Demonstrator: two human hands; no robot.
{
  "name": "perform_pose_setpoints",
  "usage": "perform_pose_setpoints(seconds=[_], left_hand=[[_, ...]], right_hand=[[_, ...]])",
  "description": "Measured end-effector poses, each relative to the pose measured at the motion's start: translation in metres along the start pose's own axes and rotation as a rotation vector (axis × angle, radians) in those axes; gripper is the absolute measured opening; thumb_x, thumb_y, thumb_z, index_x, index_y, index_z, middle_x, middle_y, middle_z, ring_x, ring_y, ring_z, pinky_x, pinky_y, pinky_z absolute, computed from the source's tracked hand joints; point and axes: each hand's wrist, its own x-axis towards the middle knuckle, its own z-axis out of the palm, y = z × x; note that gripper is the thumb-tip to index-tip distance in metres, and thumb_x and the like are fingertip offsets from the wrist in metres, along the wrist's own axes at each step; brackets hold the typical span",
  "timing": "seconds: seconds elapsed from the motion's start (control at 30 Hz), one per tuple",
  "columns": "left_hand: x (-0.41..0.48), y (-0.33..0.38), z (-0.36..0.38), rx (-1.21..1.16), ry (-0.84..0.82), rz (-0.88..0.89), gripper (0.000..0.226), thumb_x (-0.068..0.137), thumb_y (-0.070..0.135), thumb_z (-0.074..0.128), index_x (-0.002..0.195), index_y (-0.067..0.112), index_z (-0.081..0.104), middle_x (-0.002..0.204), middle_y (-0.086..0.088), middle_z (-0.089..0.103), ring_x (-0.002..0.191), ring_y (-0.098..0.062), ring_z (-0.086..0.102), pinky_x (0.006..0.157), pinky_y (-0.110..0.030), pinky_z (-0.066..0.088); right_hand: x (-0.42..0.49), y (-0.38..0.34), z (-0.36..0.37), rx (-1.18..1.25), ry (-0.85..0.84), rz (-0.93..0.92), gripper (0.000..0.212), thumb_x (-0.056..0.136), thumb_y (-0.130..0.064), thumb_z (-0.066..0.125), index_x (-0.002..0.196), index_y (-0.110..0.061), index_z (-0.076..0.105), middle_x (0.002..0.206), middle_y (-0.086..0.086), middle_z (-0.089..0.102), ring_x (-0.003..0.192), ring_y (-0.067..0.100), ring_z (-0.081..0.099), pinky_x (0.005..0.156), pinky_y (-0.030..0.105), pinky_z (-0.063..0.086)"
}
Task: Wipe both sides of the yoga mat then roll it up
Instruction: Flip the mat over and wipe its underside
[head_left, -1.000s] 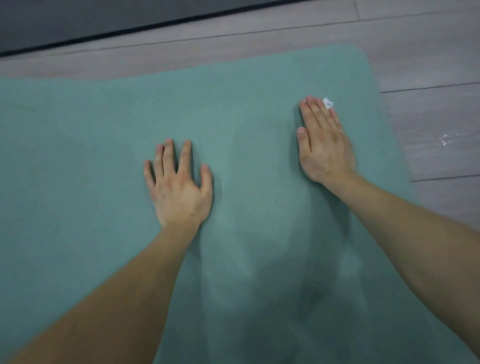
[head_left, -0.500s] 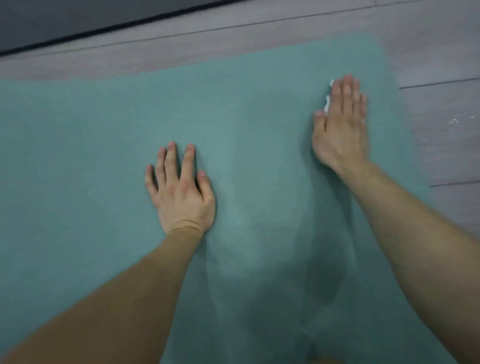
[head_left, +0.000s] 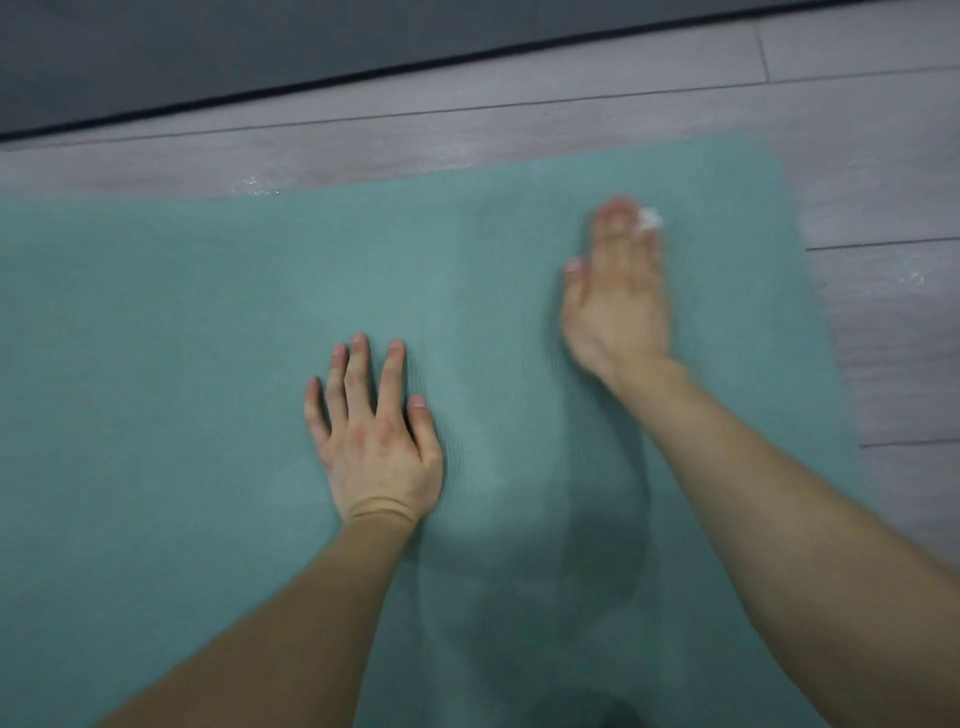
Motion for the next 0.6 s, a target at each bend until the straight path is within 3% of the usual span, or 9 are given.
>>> perform_pose_setpoints(seconds=[0.1, 0.17, 0.2, 0.3, 0.33, 0.4, 0.43, 0.53, 0.6], left_hand=[[0.0, 0.0, -0.001, -0.006, 0.004, 0.001, 0.059, 0.1, 0.04, 0.047, 0.157, 0.025, 0.047, 0.169, -0.009, 0.032, 0.158, -0.028, 0.025, 0.125, -0.058, 0.019], [0.0, 0.0, 0.0, -0.017, 0.012, 0.004, 0.059, 0.1, 0.04, 0.047, 0.157, 0.024, 0.048, 0.169, -0.009, 0.033, 0.158, -0.028, 0.026, 0.126, -0.058, 0.019], [0.0, 0.001, 0.0, -0.018, 0.01, 0.001, 0.059, 0.1, 0.039, 0.048, 0.157, 0.024, 0.048, 0.169, -0.009, 0.033, 0.158, -0.028, 0.026, 0.126, -0.058, 0.019], [0.0, 0.001, -0.001, -0.015, 0.003, -0.007, 0.06, 0.099, 0.04, 0.047, 0.157, 0.025, 0.047, 0.17, -0.008, 0.032, 0.158, -0.028, 0.025, 0.126, -0.058, 0.018], [0.0, 0.002, -0.001, -0.017, 0.001, -0.004, 0.06, 0.099, 0.04, 0.047, 0.158, 0.025, 0.047, 0.17, -0.008, 0.032, 0.159, -0.028, 0.025, 0.126, -0.058, 0.018], [-0.001, 0.002, -0.002, -0.02, -0.001, -0.001, 0.06, 0.099, 0.039, 0.047, 0.158, 0.025, 0.047, 0.17, -0.009, 0.031, 0.159, -0.028, 0.025, 0.127, -0.058, 0.017], [0.0, 0.002, -0.002, -0.021, 0.0, -0.001, 0.06, 0.099, 0.039, 0.048, 0.158, 0.025, 0.047, 0.17, -0.009, 0.032, 0.159, -0.028, 0.025, 0.126, -0.058, 0.017], [0.0, 0.003, -0.003, -0.015, -0.009, -0.002, 0.06, 0.1, 0.039, 0.047, 0.157, 0.024, 0.047, 0.17, -0.009, 0.032, 0.159, -0.028, 0.024, 0.126, -0.059, 0.019], [0.0, 0.003, -0.004, -0.025, -0.011, -0.003, 0.059, 0.1, 0.039, 0.047, 0.157, 0.024, 0.047, 0.17, -0.009, 0.032, 0.159, -0.028, 0.024, 0.125, -0.059, 0.019]], right_hand=[[-0.037, -0.057, 0.001, 0.045, -0.219, -0.767, 0.064, 0.109, -0.034, 0.033, 0.166, -0.006, 0.023, 0.173, 0.013, 0.022, 0.162, 0.03, 0.014, 0.133, 0.044, 0.005], [-0.019, -0.041, -0.004, -0.072, -0.253, -0.965, 0.063, 0.111, -0.038, 0.025, 0.168, -0.013, 0.016, 0.176, 0.006, 0.015, 0.163, 0.022, 0.008, 0.132, 0.04, -0.001], [-0.002, -0.023, -0.006, -0.085, -0.224, -0.826, 0.065, 0.109, -0.04, 0.02, 0.168, -0.014, 0.016, 0.176, 0.006, 0.015, 0.163, 0.023, 0.009, 0.132, 0.039, -0.002], [0.04, 0.045, -0.012, -0.057, -0.059, -0.007, 0.074, 0.102, -0.042, 0.012, 0.166, -0.005, 0.021, 0.174, 0.013, 0.019, 0.162, 0.029, 0.014, 0.132, 0.046, 0.004], [0.043, 0.054, -0.011, -0.058, -0.024, 0.148, 0.073, 0.103, -0.04, 0.015, 0.165, -0.002, 0.022, 0.173, 0.016, 0.02, 0.161, 0.031, 0.015, 0.132, 0.049, 0.006], [0.038, 0.028, -0.002, -0.058, 0.021, 0.15, 0.07, 0.104, -0.036, 0.023, 0.163, 0.003, 0.024, 0.171, 0.022, 0.023, 0.16, 0.038, 0.019, 0.132, 0.052, 0.008], [0.031, 0.001, 0.003, -0.025, 0.003, 0.016, 0.069, 0.105, -0.035, 0.025, 0.162, 0.004, 0.026, 0.17, 0.023, 0.025, 0.159, 0.04, 0.02, 0.132, 0.051, 0.007], [0.005, -0.073, 0.01, 0.029, -0.214, -0.726, 0.066, 0.108, -0.036, 0.028, 0.167, -0.008, 0.02, 0.174, 0.011, 0.019, 0.162, 0.028, 0.012, 0.133, 0.042, 0.001], [0.013, -0.073, 0.001, -0.066, -0.281, -0.955, 0.063, 0.111, -0.038, 0.024, 0.168, -0.016, 0.01, 0.176, 0.003, 0.011, 0.163, 0.019, 0.004, 0.132, 0.038, -0.004]])
